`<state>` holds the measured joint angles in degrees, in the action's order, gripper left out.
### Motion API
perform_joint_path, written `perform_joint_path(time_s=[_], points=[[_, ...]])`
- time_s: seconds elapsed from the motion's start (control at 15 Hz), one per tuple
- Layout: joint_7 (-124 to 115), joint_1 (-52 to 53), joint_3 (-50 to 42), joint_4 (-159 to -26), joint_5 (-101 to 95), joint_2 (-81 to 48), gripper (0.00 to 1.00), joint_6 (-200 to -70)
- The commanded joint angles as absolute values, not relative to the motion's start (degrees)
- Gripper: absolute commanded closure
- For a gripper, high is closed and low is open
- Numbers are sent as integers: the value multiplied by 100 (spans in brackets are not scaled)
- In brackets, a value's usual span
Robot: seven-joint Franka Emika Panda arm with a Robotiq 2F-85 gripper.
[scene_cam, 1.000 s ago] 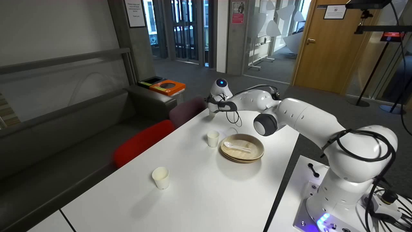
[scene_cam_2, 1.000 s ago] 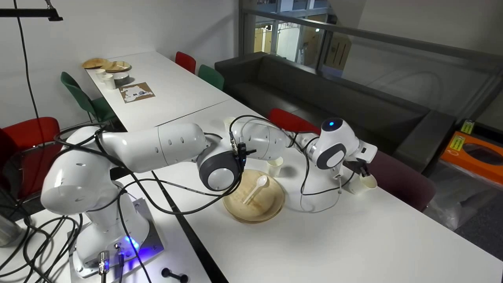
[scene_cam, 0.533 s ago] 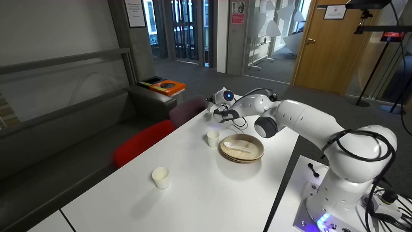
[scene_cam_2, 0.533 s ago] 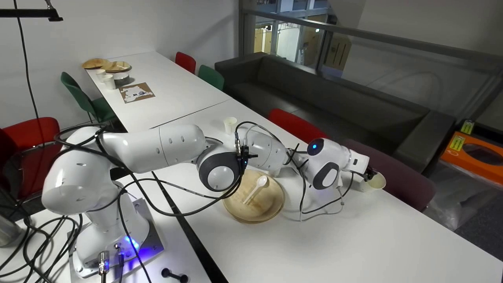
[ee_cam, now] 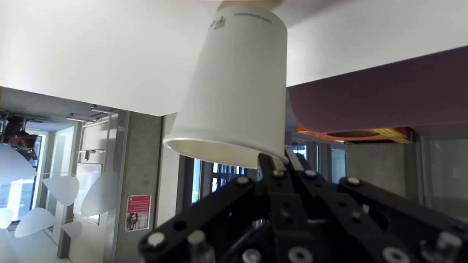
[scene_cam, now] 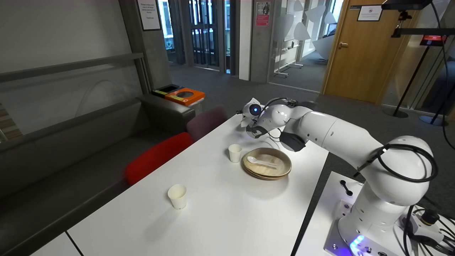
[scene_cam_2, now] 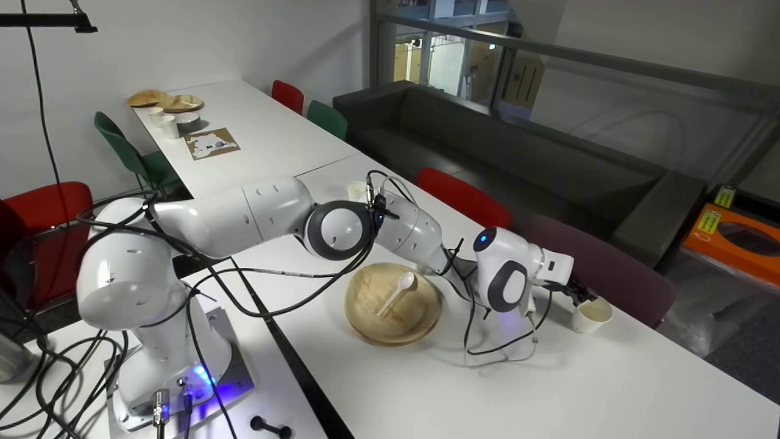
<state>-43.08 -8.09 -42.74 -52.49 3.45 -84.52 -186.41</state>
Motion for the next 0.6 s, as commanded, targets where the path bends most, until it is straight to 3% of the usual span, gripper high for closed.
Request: perform_joint_path(time_s=[0.0, 0.53], points=[[-4264, -146, -4467, -6604, 360, -7931, 99, -18841], [-4116, 795, -4600, -8289, 221, -7185, 99, -18823]])
